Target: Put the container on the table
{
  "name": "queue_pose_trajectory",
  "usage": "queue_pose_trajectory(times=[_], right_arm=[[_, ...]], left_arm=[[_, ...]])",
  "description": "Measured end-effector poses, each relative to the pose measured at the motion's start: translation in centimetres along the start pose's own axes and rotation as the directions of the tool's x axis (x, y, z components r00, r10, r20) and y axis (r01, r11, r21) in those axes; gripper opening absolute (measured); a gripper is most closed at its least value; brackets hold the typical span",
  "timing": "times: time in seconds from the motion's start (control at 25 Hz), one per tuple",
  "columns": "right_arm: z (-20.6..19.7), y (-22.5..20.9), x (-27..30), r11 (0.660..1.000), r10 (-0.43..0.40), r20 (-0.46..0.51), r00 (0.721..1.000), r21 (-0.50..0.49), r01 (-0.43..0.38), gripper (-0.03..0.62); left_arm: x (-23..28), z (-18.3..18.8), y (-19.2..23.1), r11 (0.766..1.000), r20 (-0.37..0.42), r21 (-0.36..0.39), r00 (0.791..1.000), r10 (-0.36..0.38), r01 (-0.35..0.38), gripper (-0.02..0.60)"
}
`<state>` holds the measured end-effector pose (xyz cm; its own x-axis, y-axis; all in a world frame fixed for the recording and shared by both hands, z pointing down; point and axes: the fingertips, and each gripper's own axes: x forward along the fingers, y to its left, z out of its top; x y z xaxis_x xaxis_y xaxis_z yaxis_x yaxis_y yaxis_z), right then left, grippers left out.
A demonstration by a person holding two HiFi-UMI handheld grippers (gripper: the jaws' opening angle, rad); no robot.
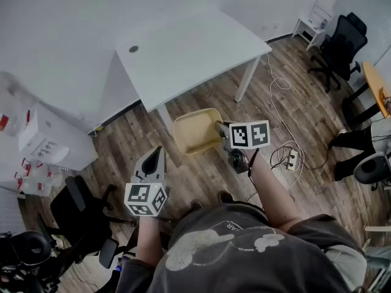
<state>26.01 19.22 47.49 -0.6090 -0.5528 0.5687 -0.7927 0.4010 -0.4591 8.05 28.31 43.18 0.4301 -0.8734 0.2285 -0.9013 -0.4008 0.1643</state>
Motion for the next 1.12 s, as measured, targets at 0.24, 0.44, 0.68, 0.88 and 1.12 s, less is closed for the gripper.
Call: queue_pose_trajectory(times=[0.24,0.44,0.68,0.88,1.12], right_arm=[[-0.3,1.0,0.9,1.0,-0.006,-0.012,1.0,-0.019,0.006,0.0],[-0.7,1.4,1.6,1.0,-0.012,-0.02,1.0,-0.021,0.012,0.0],[-1.5,2.9,3.2,1.0,-0.024,-0.004,1.0,-0.005,0.024,0.0],[-2.2,4.1,4.1,0.999,-0.03,0.004,1.0,0.015,0.03,0.002],[-1.7,4.5,5.4,0.999,-0.042,-0.001,0.999,0.029,0.042,0.002]], left_arm=[[-0.3,-0.3,1.5,1.0,0.0,-0.013,1.0,-0.002,0.002,-0.003],[-0.8,-0.5,1.9,1.0,-0.003,-0.008,1.0,-0.013,0.013,-0.003],[-2.6,-1.0,4.5,1.0,0.002,-0.019,1.0,-0.003,0.003,-0.003],[-3.9,-2.0,6.5,0.999,-0.001,-0.047,1.0,-0.002,0.002,-0.003],[-4.4,-2.8,8.1,0.997,-0.009,-0.072,1.0,-0.005,0.004,-0.003]])
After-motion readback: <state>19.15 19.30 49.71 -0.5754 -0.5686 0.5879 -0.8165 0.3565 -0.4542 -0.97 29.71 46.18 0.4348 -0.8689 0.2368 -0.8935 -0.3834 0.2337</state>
